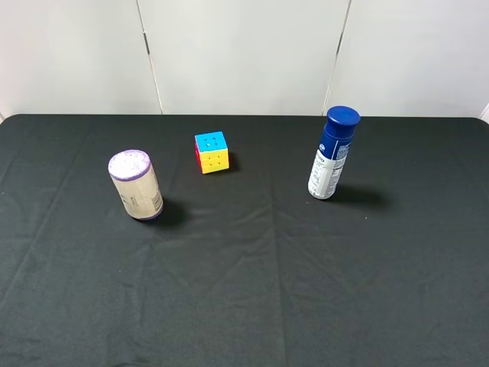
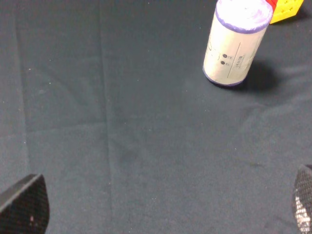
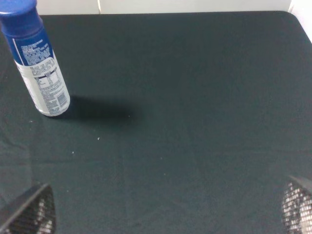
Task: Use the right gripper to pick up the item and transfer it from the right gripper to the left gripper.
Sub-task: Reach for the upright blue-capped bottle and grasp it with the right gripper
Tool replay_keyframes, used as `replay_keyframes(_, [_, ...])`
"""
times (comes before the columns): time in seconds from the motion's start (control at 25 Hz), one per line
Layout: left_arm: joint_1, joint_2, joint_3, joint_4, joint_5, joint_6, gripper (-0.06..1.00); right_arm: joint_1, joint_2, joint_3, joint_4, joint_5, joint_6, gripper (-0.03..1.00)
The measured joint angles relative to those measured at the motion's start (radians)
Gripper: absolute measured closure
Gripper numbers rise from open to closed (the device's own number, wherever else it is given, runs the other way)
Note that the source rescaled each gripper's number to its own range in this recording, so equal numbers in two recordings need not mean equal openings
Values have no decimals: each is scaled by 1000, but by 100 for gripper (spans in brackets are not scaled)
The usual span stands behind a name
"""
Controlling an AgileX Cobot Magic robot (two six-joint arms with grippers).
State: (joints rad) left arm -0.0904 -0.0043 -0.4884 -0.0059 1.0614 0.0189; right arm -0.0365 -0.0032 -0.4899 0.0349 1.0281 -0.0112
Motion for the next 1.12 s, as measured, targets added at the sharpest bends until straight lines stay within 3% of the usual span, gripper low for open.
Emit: replay_keyframes(1.12, [0,0,0,0,0,0,-6,0,0,0,0,0,0,-3])
